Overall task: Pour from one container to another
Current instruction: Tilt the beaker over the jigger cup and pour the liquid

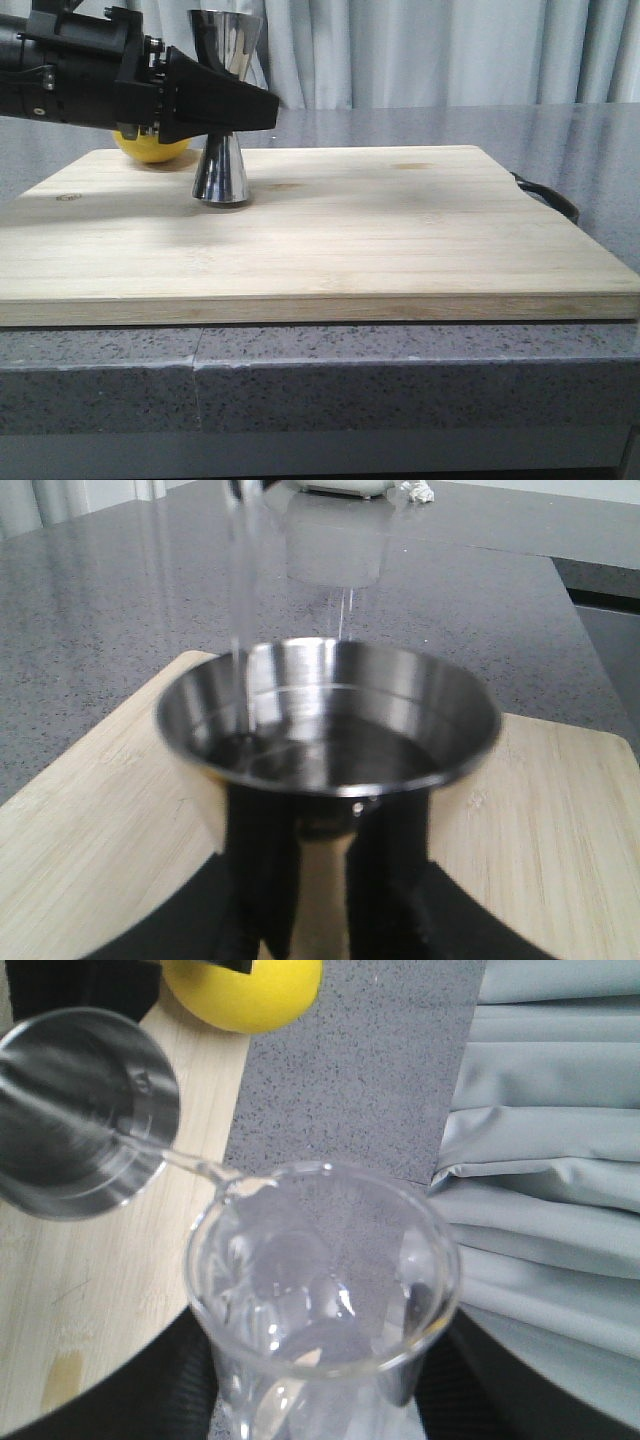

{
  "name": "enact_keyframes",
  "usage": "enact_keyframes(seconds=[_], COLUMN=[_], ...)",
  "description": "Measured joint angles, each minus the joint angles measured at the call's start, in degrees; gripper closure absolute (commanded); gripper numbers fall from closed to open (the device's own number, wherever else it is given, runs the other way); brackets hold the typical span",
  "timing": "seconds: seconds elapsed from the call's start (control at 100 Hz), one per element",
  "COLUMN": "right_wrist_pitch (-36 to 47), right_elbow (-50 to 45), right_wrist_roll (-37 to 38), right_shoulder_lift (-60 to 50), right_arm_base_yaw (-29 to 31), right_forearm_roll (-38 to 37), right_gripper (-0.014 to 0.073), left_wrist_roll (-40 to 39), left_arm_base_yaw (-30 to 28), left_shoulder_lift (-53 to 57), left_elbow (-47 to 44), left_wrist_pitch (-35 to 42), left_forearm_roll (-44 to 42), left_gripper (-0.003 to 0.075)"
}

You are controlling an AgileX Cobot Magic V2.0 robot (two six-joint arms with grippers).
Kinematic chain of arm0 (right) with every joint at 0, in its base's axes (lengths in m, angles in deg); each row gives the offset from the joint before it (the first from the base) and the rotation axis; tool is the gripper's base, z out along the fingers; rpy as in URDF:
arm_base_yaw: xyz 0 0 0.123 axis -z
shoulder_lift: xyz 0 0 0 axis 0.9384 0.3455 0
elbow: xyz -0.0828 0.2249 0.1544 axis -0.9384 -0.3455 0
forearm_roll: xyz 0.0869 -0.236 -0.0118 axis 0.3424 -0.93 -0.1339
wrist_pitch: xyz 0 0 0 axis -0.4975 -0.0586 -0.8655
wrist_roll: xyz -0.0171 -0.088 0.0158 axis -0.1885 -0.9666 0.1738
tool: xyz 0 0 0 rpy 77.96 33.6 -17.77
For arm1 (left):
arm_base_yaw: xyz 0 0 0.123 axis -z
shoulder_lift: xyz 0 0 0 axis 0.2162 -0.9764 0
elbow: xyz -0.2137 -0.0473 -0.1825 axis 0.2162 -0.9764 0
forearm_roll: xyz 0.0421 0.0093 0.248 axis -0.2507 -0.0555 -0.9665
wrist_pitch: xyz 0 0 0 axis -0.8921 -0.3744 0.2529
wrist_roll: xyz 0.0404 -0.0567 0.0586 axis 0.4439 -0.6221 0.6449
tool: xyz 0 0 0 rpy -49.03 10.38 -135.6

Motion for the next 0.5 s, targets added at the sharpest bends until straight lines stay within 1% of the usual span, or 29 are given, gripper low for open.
enact_keyframes(seconds=[0.17,0.3,0.41,0.5], right_wrist_pitch=[0.0,-1.6,-3.1,-3.1], right_elbow=[0.0,0.0,0.0,0.0], right_wrist_roll=[0.0,1.3,4.6,9.6], right_shoulder_lift=[0.0,0.0,0.0,0.0], right_arm_base_yaw=[0.0,0.0,0.0,0.0], right_forearm_roll=[0.0,2.3,3.8,4.1], right_gripper=[0.0288,0.0288,0.0288,0.0288], left_wrist_roll=[0.0,0.0,0.0,0.0], left_arm_base_yaw=[0.0,0.0,0.0,0.0], left_shoulder_lift=[0.0,0.0,0.0,0.0], left_elbow=[0.0,0.0,0.0,0.0], left_wrist_pitch=[0.0,0.0,0.0,0.0], left_forearm_roll=[0.0,0.0,0.0,-0.1], left_gripper=[0.0586,0.0586,0.0586,0.0586])
